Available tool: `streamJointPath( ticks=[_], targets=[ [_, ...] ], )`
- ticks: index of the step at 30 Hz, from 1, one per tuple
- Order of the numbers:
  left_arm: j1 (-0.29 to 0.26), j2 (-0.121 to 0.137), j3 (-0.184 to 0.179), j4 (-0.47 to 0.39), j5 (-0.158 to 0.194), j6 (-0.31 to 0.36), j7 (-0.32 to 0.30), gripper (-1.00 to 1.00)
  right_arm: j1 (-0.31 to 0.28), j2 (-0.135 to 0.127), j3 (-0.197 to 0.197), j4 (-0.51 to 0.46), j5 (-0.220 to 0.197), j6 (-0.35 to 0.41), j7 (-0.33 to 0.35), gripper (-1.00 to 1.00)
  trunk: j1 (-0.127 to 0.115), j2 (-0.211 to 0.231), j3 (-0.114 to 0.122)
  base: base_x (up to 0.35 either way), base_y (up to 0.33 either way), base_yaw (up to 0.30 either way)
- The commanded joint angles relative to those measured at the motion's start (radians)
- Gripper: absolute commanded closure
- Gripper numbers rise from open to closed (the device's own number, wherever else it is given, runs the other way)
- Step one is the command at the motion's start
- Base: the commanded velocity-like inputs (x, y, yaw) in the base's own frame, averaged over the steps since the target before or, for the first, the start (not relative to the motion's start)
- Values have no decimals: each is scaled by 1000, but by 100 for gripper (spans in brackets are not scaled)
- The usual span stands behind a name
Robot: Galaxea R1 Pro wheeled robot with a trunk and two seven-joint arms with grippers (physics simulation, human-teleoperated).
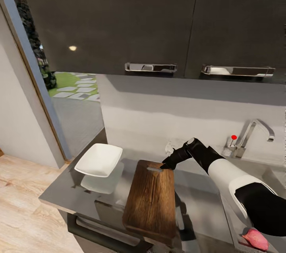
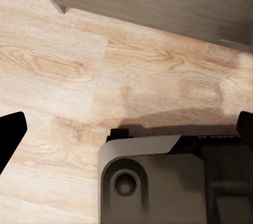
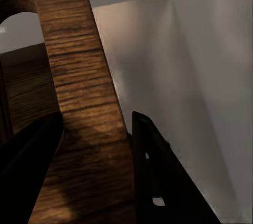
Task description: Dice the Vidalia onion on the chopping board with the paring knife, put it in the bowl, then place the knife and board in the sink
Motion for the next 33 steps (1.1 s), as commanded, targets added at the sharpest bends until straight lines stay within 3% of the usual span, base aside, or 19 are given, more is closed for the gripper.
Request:
streamJointPath(
  ticks=[1,5,15,17,21,24,33],
  targets=[
    [0,0,-1,-1,0,-2,0,-100,-1,0,0,-3,2,11,5,100,0,-1,-1,-95,78,-45],
    [0,0,-1,-1,0,-2,0,-100,-1,1,0,-3,2,14,4,100,0,-1,0,-48,40,-26],
    [0,0,-1,-1,0,-2,0,-100,-1,0,0,-3,2,34,4,100,0,-1,6,-2,2,-256],
    [0,0,-1,-1,0,-2,-1,-100,0,0,-37,-3,2,51,-2,100,0,-1,8,0,0,-275],
    [0,0,-1,-1,0,-2,-1,-100,-1,-1,-157,-3,3,58,-28,100,0,-1,11,0,4,-275],
    [0,0,-1,-1,0,-2,-1,-100,0,-1,-187,-3,4,59,-35,100,0,-1,13,0,72,-274],
    [0,0,-1,-1,0,-2,0,-100,0,0,-203,-3,4,62,-80,100,0,-1,20,-37,162,-270]
  ],
)
